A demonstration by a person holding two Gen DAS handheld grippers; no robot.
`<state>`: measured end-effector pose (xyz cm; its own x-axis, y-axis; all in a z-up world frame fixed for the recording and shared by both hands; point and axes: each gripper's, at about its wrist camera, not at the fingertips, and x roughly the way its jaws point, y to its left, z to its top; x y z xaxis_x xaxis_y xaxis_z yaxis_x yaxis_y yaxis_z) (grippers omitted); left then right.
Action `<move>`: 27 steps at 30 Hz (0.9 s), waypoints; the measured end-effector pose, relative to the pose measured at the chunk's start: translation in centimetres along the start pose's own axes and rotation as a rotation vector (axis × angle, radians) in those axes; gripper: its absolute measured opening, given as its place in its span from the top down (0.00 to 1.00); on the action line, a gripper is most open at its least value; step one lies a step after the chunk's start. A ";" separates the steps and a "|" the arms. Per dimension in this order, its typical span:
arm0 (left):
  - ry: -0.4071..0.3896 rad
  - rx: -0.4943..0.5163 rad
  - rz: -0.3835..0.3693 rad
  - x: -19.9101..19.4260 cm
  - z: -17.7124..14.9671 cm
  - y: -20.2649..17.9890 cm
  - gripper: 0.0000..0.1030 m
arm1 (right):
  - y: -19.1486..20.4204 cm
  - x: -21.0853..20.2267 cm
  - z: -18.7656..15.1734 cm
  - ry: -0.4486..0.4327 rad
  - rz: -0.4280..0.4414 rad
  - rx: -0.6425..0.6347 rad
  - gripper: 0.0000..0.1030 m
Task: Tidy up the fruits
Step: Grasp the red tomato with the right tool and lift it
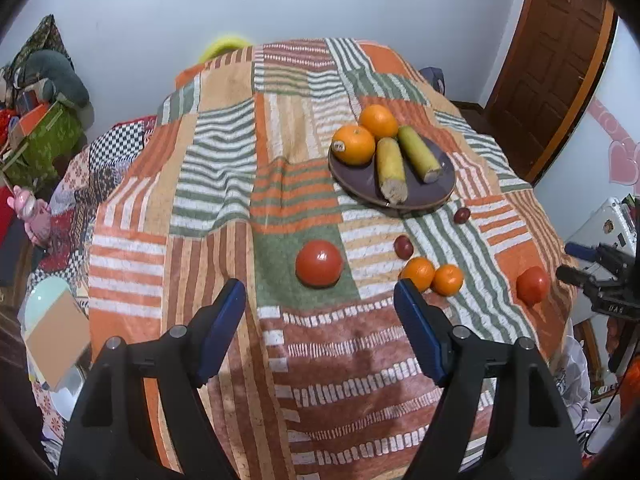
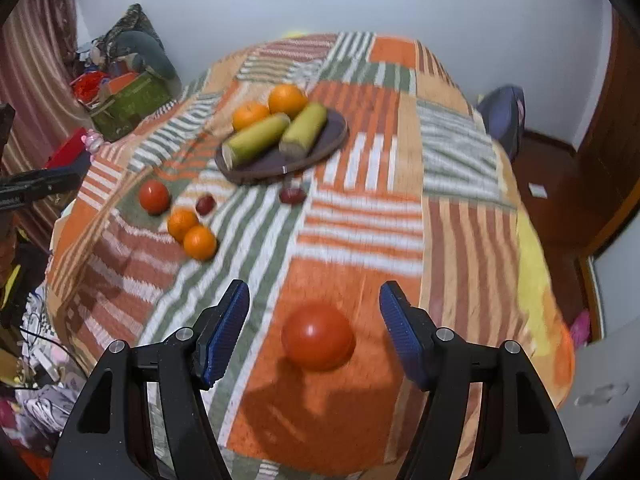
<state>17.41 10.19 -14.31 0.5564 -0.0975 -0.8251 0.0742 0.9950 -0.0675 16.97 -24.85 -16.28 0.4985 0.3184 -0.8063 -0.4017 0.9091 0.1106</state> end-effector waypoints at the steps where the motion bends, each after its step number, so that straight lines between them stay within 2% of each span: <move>1: 0.005 -0.001 -0.001 0.2 -0.2 0.0 0.26 | 0.0 0.3 -0.5 0.013 0.003 0.008 0.38; 7: 0.037 -0.006 -0.010 1.3 -0.8 0.2 0.26 | -0.4 2.3 -2.6 0.074 0.011 0.052 0.38; 12: 0.071 0.005 -0.012 2.9 -0.8 0.0 0.26 | -0.7 4.0 -2.8 0.107 0.013 0.066 0.38; 13: 0.076 0.009 -0.011 3.3 -0.8 -0.1 0.26 | -0.7 4.2 -2.8 0.112 0.015 0.066 0.43; 16: 0.088 0.010 -0.024 4.1 -0.6 -0.1 0.26 | -0.9 4.6 -2.7 0.117 0.048 0.075 0.54; 22: 0.120 0.002 -0.048 6.2 0.0 0.1 0.27 | -0.8 4.3 -2.5 0.099 0.039 0.086 0.55; 27: 0.152 0.006 -0.065 8.3 0.9 0.1 0.36 | -1.4 3.9 -1.5 0.074 0.045 0.113 0.55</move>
<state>22.83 9.44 -20.66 0.4185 -0.1568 -0.8946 0.1113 0.9864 -0.1208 18.33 -25.27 -20.50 0.4222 0.3422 -0.8394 -0.3307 0.9203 0.2089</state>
